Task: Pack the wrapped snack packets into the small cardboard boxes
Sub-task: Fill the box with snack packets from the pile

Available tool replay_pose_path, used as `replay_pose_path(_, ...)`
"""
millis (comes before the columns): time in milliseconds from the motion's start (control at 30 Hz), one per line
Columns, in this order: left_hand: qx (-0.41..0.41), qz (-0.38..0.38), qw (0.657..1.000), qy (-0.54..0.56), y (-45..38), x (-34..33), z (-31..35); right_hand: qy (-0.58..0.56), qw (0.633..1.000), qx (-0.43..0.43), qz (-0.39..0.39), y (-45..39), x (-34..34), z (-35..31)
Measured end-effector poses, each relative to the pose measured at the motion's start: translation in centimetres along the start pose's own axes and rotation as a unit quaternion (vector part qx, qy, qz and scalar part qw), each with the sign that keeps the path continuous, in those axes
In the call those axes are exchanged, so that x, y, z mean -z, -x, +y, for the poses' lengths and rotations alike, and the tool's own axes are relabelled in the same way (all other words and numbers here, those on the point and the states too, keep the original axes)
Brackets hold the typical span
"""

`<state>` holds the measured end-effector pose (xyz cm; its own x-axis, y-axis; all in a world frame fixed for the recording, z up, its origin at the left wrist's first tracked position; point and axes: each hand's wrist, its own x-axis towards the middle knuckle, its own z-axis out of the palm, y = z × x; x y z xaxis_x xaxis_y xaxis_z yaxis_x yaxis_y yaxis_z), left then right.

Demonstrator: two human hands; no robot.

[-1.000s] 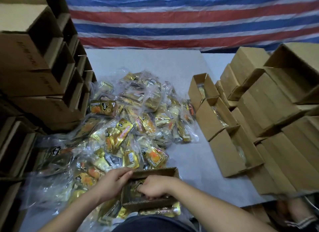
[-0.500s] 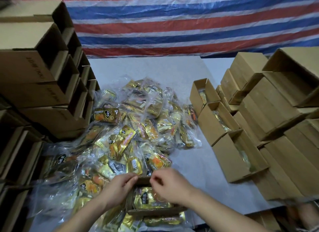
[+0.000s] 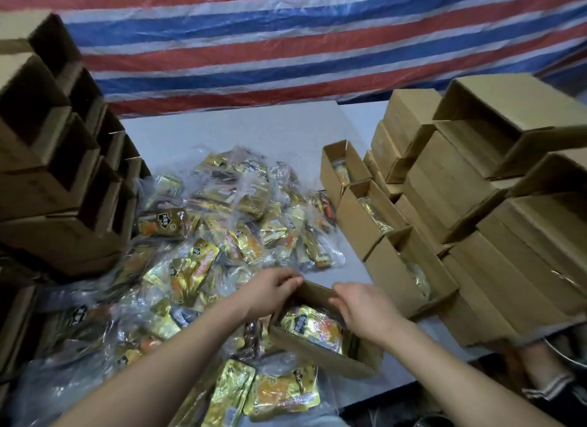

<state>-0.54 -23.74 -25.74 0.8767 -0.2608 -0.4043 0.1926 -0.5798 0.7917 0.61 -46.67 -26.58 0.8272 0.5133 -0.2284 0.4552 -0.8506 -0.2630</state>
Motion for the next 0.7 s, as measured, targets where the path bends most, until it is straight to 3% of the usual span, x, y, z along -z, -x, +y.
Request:
replay_pose_path(133, 0.019, -0.052, 0.997, 0.062, -2.1, -3.9, 2.0, -0.011, 0.996, -0.08, 0.029, 3.1, -0.4, 3.6)
replay_pose_path(433, 0.028, -0.191, 0.981, -0.036, -5.3, -13.5, 3.6, -0.03, 0.966, -0.256, 0.006, 12.9, -2.8, 13.2)
replay_pose_path(533, 0.05, -0.195, 0.978, -0.044, -5.7, -15.0, 3.0, -0.029, 0.939, -0.343, 0.021, 15.5, -3.5, 16.1)
replay_pose_path(700, 0.063, -0.166, 0.983, -0.043, -6.7, -15.6, 2.9, -0.017, 0.923, -0.383, 0.026, 14.9, -3.7, 18.9)
